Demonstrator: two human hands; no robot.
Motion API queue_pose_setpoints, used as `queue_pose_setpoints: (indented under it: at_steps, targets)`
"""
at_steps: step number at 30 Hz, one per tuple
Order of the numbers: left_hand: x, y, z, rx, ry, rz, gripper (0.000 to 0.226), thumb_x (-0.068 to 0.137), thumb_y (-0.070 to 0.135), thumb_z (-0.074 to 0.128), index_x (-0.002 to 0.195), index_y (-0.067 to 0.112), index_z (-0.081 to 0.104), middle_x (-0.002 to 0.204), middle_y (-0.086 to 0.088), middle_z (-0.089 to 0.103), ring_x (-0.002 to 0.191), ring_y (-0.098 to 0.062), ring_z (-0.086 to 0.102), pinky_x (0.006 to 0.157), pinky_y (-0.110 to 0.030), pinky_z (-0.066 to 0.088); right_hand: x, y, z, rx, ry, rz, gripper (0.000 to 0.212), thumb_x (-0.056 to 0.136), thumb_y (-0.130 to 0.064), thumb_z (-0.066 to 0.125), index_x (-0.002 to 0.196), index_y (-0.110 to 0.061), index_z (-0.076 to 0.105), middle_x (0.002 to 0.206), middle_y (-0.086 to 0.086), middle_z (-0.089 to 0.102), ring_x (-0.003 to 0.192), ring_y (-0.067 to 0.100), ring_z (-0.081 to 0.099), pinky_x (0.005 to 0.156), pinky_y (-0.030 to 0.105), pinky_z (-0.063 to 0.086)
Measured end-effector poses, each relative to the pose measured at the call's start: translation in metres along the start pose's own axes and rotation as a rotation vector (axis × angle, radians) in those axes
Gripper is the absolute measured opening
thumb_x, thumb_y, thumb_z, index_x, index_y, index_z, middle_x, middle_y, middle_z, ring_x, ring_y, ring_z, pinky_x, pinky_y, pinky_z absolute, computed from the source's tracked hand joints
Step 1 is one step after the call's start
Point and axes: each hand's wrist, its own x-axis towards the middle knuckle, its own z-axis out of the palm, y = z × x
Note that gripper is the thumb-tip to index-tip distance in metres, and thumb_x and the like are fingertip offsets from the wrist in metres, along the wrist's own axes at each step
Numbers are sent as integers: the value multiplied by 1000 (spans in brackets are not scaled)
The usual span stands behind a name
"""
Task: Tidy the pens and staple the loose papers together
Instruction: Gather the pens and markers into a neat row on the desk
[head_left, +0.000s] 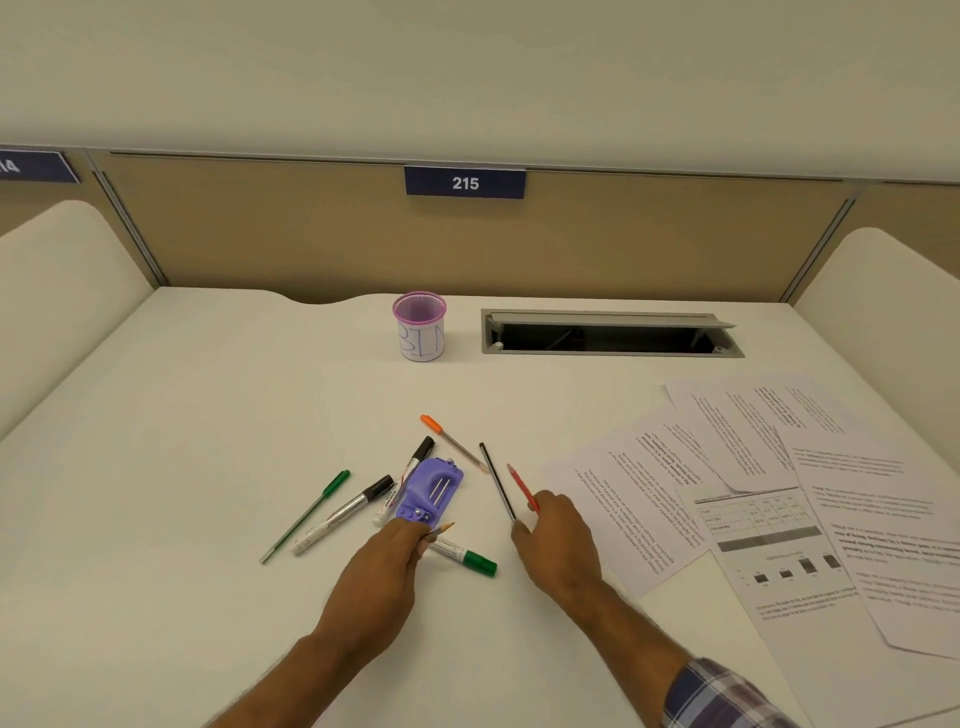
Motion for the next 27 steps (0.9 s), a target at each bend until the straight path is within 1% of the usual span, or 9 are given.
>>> queue_pose_setpoints:
  at_steps: [4,9,11,14,18,20,22,24,27]
  targets:
    - [-2,3,-4,9,22,3,45,94,46,24,106,23,61,96,11,61,82,-13,56,75,-28,50,-4,-2,9,-143,-36,-28,20,94,-31,53,107,-16,56,108,2,59,94,20,63,83,31,55]
    - [-5,6,-9,-2,34,18,19,100,30,49,115,28,59,101,19,52,89,2,52,78,-12,38,-12,-1,0,-22,21,23,16,88,-31,56,88,-16,61,87,0,64,76,17,63,71,32,55]
    - [-5,8,-10,-7,33,32,23,97,32,55,120,29,57,104,21,48,91,6,49,83,-14,38,-14,0,-10,62,76,17,15,86,-29,60,82,-15,61,78,-1,63,67,15,60,61,28,51]
    - [0,14,-11,-11,48,45,30,93,31,62,123,27,57,109,20,47,97,-1,51,90,-22,45,-17,-3,-31,145,147,-21,12,87,-22,61,81,-13,61,67,-4,57,57,11,51,53,24,43]
    - [10,22,-17,-20,84,105,42,88,36,68,126,28,53,119,19,46,109,-5,52,94,-25,46,-24,-11,-58,239,186,-50,19,89,-19,58,72,-10,61,62,2,60,58,23,57,59,37,53]
    - [18,28,-23,-50,144,122,58,85,40,72,136,27,47,127,19,42,117,-2,45,99,-23,39,-27,-16,-73,265,151,-58,19,88,-18,57,73,-8,63,62,5,63,58,27,59,58,38,53]
    - [27,35,-34,-54,183,126,73,80,43,77,143,24,43,134,17,41,122,-1,38,103,-24,33,-31,-22,-88,262,61,-79,20,86,-16,57,69,-7,60,55,-1,56,49,20,49,53,33,49]
    - [36,40,-42,4,146,168,83,75,48,80,144,21,44,139,11,46,122,-8,40,104,-29,35,-38,-29,-102,291,-60,-102,19,85,-16,58,69,-8,62,53,-5,50,48,12,43,51,28,43]
    - [41,48,-47,159,67,259,66,77,55,73,134,29,53,127,16,58,112,-9,42,97,-31,36,-48,-38,-118,447,-219,-111,13,86,-16,62,76,-9,69,58,-3,52,53,11,45,54,26,41]
